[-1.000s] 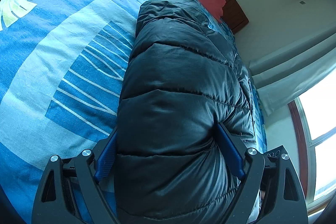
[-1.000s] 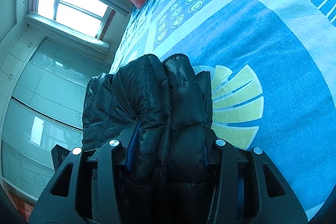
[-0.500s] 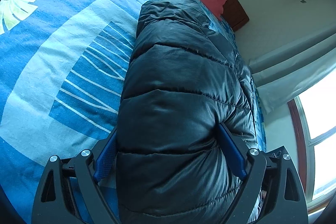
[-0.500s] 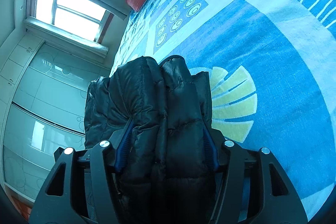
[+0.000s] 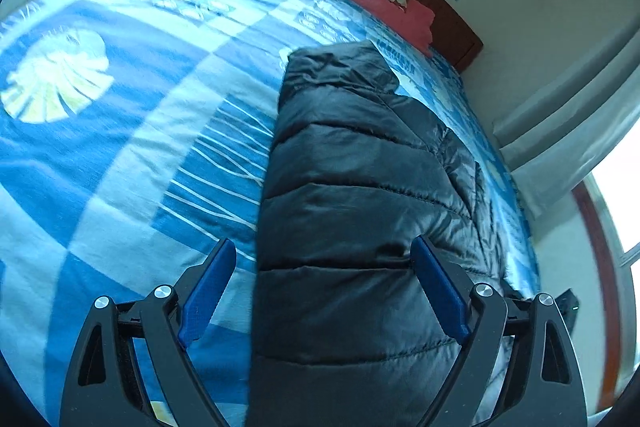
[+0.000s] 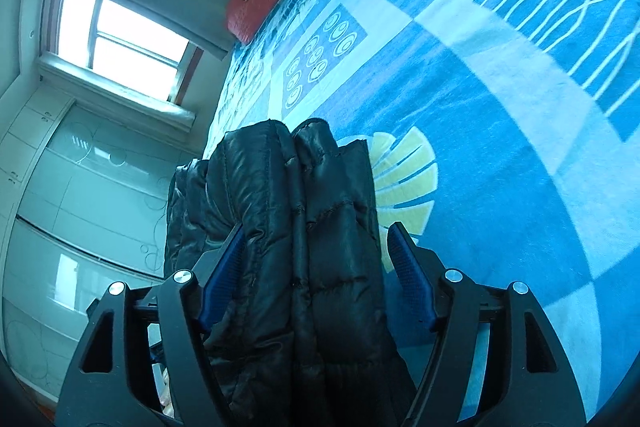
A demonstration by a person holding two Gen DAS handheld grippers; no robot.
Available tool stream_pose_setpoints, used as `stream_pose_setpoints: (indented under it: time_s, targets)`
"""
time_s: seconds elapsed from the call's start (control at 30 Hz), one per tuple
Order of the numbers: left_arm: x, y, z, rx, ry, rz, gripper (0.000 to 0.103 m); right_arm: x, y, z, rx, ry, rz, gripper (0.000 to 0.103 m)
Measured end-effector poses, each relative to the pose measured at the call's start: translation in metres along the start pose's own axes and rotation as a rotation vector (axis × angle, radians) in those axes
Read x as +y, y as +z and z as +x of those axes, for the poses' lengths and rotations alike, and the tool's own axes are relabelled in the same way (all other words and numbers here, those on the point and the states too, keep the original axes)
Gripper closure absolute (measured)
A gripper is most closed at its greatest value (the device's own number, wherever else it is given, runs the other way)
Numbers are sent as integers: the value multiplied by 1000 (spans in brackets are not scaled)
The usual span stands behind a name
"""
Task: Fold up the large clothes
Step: 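Open both tools and pull them back from the folded jacket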
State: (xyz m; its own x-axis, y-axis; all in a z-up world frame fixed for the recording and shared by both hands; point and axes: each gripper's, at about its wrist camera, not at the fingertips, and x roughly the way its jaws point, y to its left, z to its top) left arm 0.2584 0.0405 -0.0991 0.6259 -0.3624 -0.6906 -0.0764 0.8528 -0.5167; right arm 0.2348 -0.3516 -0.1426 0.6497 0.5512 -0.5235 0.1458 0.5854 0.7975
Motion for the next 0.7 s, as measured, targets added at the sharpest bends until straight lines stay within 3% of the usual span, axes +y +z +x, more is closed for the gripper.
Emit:
stream_pose_setpoints:
  time_s: [0.17,0.33,0.7]
  targets:
    - [9,-4,-9,-1,28,-11,15,-12,-3,-24,-91,13,83,33]
    - [7,-15,-22,-15,32,-12,15,-7,-12,-45,-104,-25,60,33]
    - [2,-64,-79,-90,146,66,15,42,-77,-85,-148,-296,-210,32]
